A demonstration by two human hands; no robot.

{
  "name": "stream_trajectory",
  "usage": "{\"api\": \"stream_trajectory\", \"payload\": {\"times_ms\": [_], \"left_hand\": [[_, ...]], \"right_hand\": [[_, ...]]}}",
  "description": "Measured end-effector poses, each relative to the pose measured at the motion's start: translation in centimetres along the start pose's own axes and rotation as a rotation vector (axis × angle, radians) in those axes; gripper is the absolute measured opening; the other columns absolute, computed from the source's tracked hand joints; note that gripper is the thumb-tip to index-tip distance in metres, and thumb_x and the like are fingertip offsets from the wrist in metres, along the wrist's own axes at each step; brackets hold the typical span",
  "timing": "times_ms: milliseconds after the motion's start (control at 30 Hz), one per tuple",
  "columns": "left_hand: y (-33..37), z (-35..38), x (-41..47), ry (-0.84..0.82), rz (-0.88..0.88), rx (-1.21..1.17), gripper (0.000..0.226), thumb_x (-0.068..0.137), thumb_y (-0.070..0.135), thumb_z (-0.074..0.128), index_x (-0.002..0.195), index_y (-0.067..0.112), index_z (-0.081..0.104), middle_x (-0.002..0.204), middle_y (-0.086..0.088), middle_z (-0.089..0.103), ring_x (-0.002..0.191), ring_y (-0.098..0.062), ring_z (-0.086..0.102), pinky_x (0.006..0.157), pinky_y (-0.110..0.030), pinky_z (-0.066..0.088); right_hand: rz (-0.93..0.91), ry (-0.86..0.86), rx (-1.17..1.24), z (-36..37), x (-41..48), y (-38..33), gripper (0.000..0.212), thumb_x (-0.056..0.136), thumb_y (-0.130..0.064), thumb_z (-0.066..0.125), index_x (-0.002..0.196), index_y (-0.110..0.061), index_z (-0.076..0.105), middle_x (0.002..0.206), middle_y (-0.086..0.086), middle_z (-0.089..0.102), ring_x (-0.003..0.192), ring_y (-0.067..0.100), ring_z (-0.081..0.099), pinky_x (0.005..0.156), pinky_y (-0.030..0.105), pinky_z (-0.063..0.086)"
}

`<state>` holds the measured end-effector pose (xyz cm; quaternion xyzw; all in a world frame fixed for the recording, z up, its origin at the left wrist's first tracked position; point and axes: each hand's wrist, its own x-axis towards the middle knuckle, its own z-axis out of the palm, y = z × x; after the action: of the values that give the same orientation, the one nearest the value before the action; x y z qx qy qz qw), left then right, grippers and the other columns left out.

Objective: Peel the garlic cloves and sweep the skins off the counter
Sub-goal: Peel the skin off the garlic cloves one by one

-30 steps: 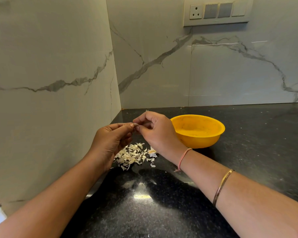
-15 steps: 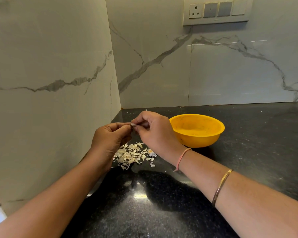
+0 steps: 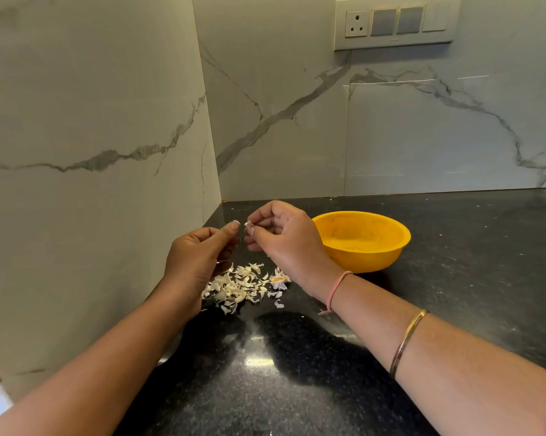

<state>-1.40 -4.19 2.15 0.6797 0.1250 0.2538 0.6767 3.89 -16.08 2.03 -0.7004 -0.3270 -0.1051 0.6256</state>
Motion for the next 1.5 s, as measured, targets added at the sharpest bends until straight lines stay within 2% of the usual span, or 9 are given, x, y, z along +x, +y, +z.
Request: {"api": "stream_trajectory", "payload": {"times_ms": [133,233,300,567,833,1000,1133,1300,1500], "left_hand": [[0.1,0.0,-0.1,-0.065,0.029,-0.010,0.014,0.079,0.024,0.071,0.072,0.014,0.066,0.064,0.001,0.057,0.056,-0.007,0.049,0.054,-0.021,0.042],[0.2,0.1,-0.2,-0.106,0.011,-0.020,0.002,0.081,0.021,0.069,0.079,0.019,0.070,0.076,0.002,0.064,0.068,-0.008,0.053,0.059,-0.021,0.045],[0.1,0.1,-0.2,-0.109,0.005,-0.029,0.005,0.082,0.018,0.067,0.080,0.020,0.071,0.078,0.002,0.066,0.071,-0.007,0.054,0.058,-0.020,0.045],[0.2,-0.1,-0.1,-0.103,-0.037,-0.118,0.006,0.080,0.014,0.069,0.076,0.017,0.072,0.065,0.006,0.070,0.055,0.003,0.060,0.048,-0.013,0.045],[0.4,0.1,-0.3,-0.129,-0.072,-0.191,0.006,0.081,0.008,0.066,0.077,0.011,0.070,0.062,0.005,0.069,0.054,0.001,0.061,0.050,-0.012,0.047],[0.2,0.3,-0.4,-0.117,-0.072,-0.234,0.010,0.084,0.002,0.062,0.077,0.006,0.068,0.057,0.002,0.068,0.051,-0.001,0.061,0.050,-0.011,0.048],[0.1,0.4,-0.5,-0.104,-0.059,-0.259,0.013,0.086,0.001,0.058,0.077,0.004,0.066,0.059,-0.001,0.069,0.054,-0.004,0.065,0.052,-0.012,0.049],[0.4,0.5,-0.6,-0.120,-0.016,-0.288,0.011,0.087,0.001,0.057,0.081,0.003,0.067,0.062,-0.004,0.070,0.057,-0.008,0.067,0.054,-0.014,0.051],[-0.1,0.2,-0.1,-0.058,0.023,-0.091,0.008,0.087,0.008,0.061,0.082,0.008,0.068,0.068,-0.004,0.070,0.060,-0.010,0.065,0.053,-0.013,0.050]], "right_hand": [[-0.012,-0.002,-0.080,-0.1,0.0,0.1,0.021,0.085,-0.004,0.063,0.078,-0.024,0.058,0.075,0.001,0.066,0.075,0.019,0.068,0.071,0.043,0.058],[-0.021,-0.013,-0.109,-0.1,0.0,0.2,0.017,0.085,-0.004,0.062,0.082,-0.021,0.060,0.078,0.004,0.067,0.076,0.022,0.067,0.069,0.045,0.058],[-0.026,-0.019,-0.112,-0.1,0.0,0.2,0.015,0.086,-0.003,0.061,0.084,-0.019,0.060,0.079,0.006,0.066,0.075,0.022,0.067,0.067,0.045,0.058],[-0.010,-0.031,-0.036,-0.2,0.0,-0.1,0.025,0.087,0.002,0.060,0.077,-0.021,0.058,0.072,-0.002,0.063,0.063,0.011,0.065,0.066,0.034,0.059],[-0.042,-0.031,-0.124,-0.1,0.0,0.1,0.028,0.086,0.002,0.061,0.075,-0.023,0.056,0.070,-0.006,0.061,0.066,0.011,0.064,0.067,0.038,0.059],[-0.089,-0.006,-0.213,0.4,-0.2,0.1,0.011,0.085,0.001,0.062,0.082,-0.010,0.061,0.078,0.006,0.065,0.074,0.023,0.066,0.067,0.043,0.057],[-0.114,-0.014,-0.239,0.7,-0.5,-0.2,0.007,0.085,0.000,0.062,0.084,-0.007,0.063,0.081,0.008,0.067,0.076,0.022,0.066,0.068,0.040,0.057],[-0.022,0.030,-0.085,0.9,-0.3,-0.4,0.016,0.087,-0.001,0.061,0.082,-0.016,0.058,0.080,0.008,0.066,0.076,0.022,0.068,0.070,0.041,0.059],[0.163,0.006,0.197,0.7,-0.5,-0.9,0.011,0.089,0.001,0.056,0.096,-0.005,0.063,0.083,0.008,0.065,0.070,0.012,0.065,0.066,0.024,0.058]]}}
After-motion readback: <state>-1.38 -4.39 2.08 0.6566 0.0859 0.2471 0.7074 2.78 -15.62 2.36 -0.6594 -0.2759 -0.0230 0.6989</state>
